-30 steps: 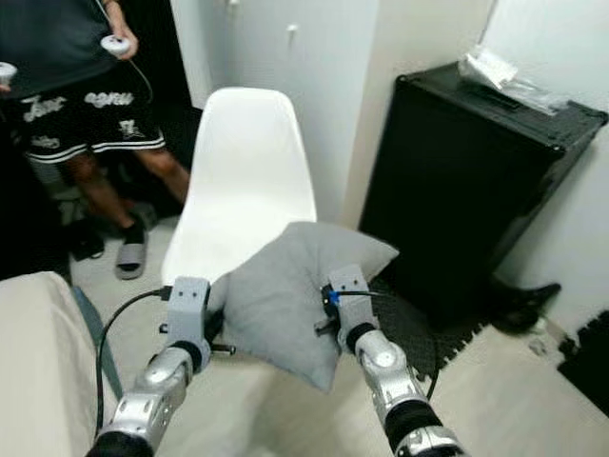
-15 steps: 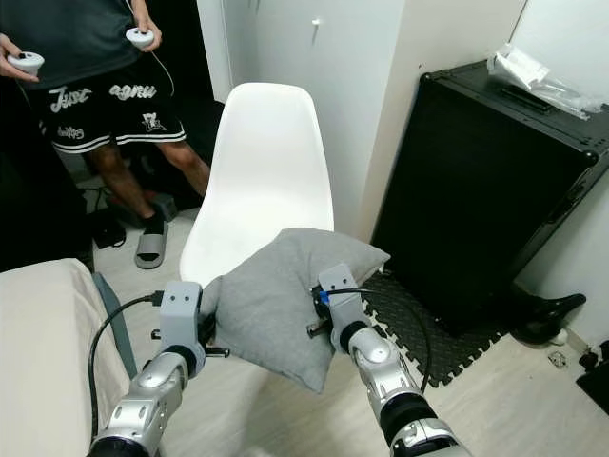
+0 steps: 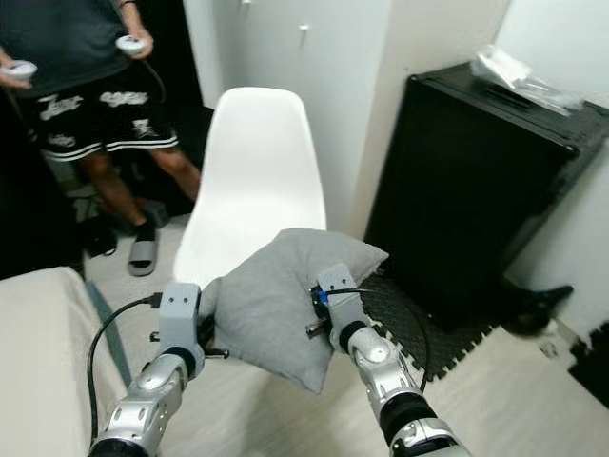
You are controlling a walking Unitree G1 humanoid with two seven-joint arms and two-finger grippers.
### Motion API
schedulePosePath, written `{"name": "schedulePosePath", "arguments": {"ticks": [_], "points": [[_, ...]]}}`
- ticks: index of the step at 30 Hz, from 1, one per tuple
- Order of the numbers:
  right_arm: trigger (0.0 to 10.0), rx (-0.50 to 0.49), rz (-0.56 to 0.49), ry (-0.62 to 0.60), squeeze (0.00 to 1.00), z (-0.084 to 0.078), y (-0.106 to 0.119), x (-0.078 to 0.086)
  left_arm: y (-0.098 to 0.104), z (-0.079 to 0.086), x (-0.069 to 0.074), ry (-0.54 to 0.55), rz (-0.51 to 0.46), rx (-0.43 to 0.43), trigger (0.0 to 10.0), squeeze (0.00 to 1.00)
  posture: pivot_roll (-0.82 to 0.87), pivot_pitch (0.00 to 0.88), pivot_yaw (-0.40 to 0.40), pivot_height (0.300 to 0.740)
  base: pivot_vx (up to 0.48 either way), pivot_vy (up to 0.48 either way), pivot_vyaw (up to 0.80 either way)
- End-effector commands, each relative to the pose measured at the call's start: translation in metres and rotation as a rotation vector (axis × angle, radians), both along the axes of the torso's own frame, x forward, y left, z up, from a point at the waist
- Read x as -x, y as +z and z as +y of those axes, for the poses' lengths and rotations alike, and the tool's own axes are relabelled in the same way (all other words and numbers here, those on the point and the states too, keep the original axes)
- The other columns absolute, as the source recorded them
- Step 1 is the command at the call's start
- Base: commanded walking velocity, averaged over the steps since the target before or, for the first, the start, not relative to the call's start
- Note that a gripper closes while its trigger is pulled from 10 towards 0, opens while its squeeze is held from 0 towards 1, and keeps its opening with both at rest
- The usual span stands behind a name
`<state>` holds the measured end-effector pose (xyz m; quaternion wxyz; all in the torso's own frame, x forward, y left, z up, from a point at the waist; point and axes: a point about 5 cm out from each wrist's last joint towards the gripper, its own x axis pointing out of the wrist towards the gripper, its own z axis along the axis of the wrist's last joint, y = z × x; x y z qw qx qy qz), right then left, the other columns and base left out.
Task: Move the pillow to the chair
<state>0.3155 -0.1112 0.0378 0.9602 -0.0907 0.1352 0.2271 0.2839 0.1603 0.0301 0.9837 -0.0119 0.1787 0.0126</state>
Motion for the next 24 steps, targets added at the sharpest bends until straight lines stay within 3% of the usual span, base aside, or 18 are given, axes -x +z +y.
{"name": "schedulePosePath", "arguments": {"ticks": [1, 24], "points": [[10.0, 0.020, -0.001, -0.009, 0.00, -0.0078, -0.0016, 0.0008, 0.0109, 0.0039, -0.0054, 0.034, -0.055, -0.006, 10.0, 0.00, 0.01, 0.062, -0.064, 0.740, 0.000, 0.000, -0.80], [10.0, 0.037, 0.002, 0.002, 0.00, -0.0054, -0.0017, -0.0003, 0.0159, 0.0014, -0.0100, 0.015, -0.090, -0.006, 10.0, 0.00, 0.00, 0.053, -0.062, 0.740, 0.010, 0.000, -0.03]]}}
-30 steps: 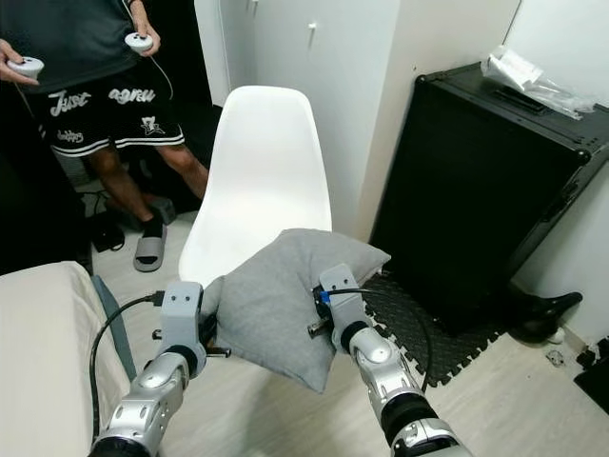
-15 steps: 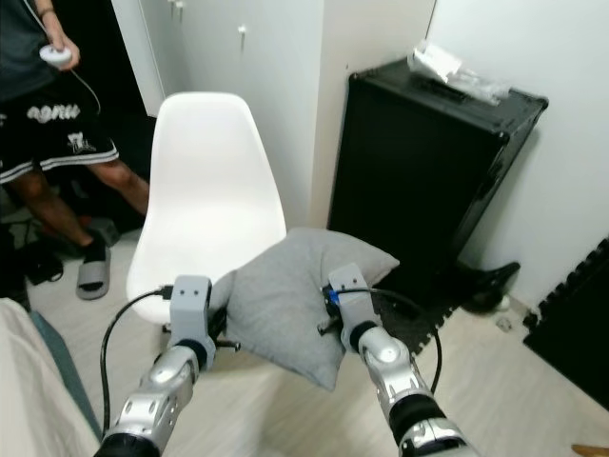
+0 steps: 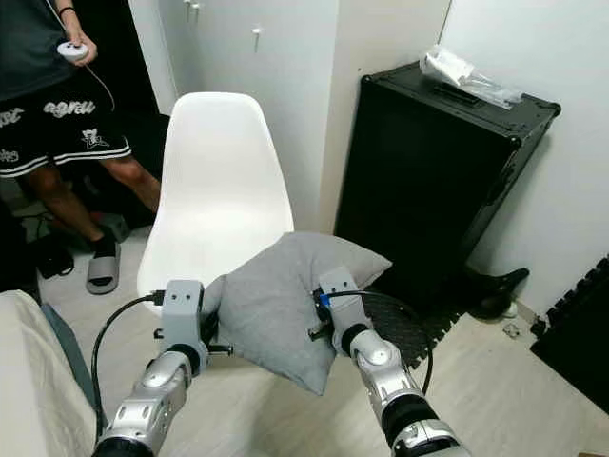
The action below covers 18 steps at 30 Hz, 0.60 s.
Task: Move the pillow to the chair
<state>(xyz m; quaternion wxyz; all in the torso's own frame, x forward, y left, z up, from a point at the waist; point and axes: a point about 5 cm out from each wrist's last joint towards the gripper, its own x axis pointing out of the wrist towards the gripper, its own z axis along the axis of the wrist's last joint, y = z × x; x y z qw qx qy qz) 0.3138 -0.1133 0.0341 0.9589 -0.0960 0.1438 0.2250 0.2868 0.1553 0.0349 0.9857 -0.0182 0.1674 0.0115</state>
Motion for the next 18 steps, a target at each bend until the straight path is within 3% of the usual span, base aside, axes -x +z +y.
{"name": "schedulePosePath", "arguments": {"ticks": [1, 18], "points": [[10.0, 0.022, -0.012, 0.005, 0.00, -0.0034, 0.0019, -0.0020, 0.0110, 0.0064, -0.0071, 0.016, -0.067, -0.018, 10.0, 0.00, 0.00, 0.053, -0.062, 0.740, 0.240, 0.000, 0.00], [10.0, 0.037, 0.000, 0.016, 0.00, -0.0057, -0.0020, 0.0023, 0.0095, 0.0063, -0.0061, 0.019, -0.065, -0.017, 10.0, 0.00, -0.02, 0.077, -0.068, 0.740, 0.300, 0.000, 0.00]]}}
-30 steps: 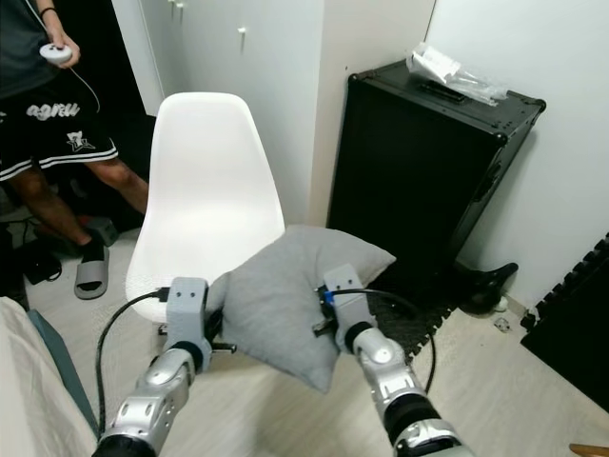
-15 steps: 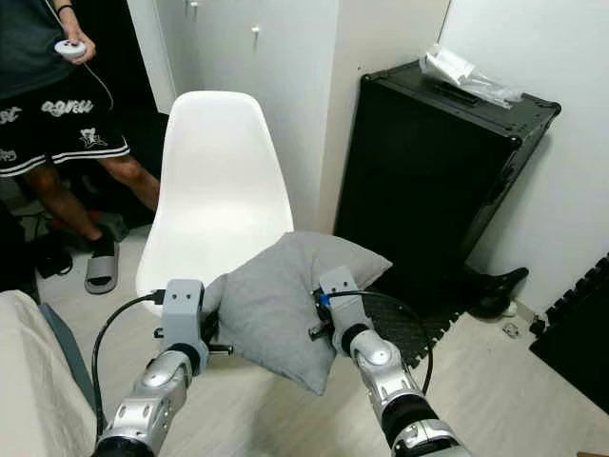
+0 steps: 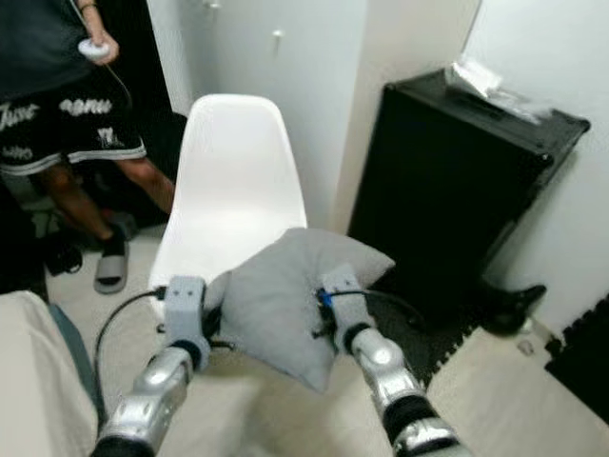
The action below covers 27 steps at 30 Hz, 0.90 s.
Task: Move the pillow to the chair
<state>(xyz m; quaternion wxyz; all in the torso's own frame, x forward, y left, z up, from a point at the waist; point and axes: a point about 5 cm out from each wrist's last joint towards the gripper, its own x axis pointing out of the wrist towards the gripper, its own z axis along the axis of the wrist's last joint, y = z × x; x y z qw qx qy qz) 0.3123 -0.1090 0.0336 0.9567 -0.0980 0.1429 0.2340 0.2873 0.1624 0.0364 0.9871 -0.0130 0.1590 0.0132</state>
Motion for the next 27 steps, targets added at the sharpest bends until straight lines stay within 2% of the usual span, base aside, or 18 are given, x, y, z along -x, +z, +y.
{"name": "schedulePosePath", "arguments": {"ticks": [1, 27], "points": [[10.0, 0.035, 0.000, -0.003, 0.00, -0.0099, -0.0014, 0.0009, 0.0080, -0.0008, -0.0056, 0.016, -0.048, -0.006, 10.0, 0.00, -0.02, 0.077, -0.068, 0.740, 0.292, 0.000, 0.00], [10.0, 0.048, 0.009, 0.015, 0.00, -0.0066, -0.0008, -0.0004, 0.0069, 0.0023, -0.0054, 0.034, -0.047, 0.000, 10.0, 0.00, -0.01, 0.079, -0.077, 0.740, 0.291, 0.000, 0.00]]}}
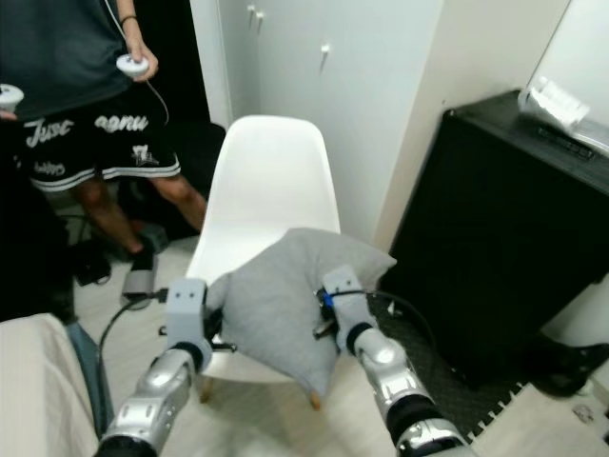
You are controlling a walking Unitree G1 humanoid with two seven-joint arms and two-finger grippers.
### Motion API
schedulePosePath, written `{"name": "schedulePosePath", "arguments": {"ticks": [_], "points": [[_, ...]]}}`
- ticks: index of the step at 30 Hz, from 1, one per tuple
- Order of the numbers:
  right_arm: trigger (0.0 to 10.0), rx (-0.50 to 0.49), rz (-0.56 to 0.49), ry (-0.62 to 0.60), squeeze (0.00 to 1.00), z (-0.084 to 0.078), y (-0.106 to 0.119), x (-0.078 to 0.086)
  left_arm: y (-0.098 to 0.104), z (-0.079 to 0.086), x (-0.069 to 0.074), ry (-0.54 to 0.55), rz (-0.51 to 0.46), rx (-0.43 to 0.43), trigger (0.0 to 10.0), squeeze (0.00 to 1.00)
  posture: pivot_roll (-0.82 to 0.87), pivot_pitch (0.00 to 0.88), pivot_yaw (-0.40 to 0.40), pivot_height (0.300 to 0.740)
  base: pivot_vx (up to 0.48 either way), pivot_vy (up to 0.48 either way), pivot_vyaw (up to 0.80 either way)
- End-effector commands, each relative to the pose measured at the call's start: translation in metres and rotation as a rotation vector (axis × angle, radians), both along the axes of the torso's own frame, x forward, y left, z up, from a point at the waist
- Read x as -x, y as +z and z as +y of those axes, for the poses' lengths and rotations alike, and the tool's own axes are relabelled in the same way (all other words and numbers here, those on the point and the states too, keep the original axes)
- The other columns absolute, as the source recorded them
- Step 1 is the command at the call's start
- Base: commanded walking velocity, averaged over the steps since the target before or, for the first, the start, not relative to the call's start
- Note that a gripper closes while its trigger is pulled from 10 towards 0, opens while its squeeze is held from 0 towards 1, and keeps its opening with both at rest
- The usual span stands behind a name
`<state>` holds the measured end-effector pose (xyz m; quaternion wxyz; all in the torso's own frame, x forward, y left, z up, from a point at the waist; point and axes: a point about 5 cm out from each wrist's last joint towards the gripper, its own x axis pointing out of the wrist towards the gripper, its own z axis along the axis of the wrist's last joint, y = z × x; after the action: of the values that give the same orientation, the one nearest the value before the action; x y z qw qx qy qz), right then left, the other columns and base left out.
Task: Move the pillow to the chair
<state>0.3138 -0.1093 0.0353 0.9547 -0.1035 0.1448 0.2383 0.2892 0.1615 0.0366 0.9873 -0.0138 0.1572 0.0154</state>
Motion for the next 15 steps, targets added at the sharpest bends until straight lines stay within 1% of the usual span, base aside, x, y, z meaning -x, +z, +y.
{"name": "schedulePosePath", "arguments": {"ticks": [1, 15], "points": [[10.0, 0.038, 0.007, 0.006, 0.00, -0.0062, -0.0026, 0.0012, 0.0068, 0.0031, -0.0035, 0.029, -0.044, -0.001, 10.0, 0.00, -0.01, 0.079, -0.077, 0.740, 0.285, 0.000, 0.00], [10.0, 0.039, 0.006, 0.015, 0.00, -0.0045, -0.0015, -0.0003, 0.0079, 0.0032, -0.0043, 0.034, -0.052, 0.009, 10.0, 0.00, -0.01, 0.074, -0.081, 0.740, 0.284, 0.000, 0.00]]}}
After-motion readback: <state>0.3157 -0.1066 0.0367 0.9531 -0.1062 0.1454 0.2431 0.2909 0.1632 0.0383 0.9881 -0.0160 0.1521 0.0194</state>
